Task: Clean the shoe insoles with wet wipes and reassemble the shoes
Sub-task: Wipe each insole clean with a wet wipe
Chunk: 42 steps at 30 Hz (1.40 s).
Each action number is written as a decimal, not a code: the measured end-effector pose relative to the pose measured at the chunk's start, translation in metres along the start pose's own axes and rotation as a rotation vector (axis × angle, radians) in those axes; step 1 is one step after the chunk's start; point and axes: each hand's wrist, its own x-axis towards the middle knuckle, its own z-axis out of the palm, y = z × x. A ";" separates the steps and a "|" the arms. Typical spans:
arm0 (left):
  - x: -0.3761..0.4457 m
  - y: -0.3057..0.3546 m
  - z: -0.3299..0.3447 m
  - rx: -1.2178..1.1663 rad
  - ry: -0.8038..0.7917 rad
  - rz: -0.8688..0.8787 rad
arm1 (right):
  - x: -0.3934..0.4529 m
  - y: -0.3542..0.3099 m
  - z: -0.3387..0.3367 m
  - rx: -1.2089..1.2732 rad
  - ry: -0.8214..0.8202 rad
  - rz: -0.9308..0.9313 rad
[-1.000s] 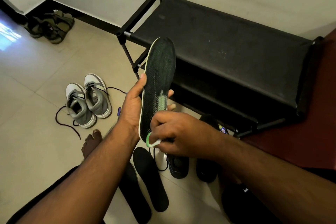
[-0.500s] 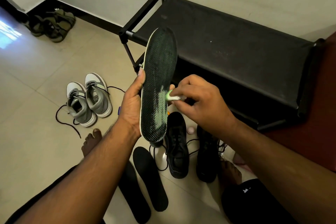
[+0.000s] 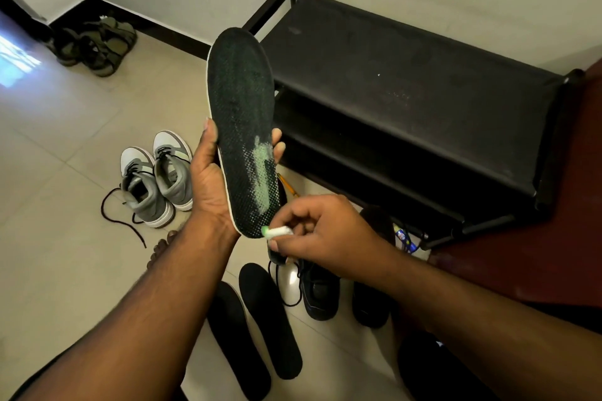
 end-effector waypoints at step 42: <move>0.000 -0.016 0.004 0.058 -0.027 -0.229 | 0.011 -0.013 -0.044 -0.274 -0.073 -0.092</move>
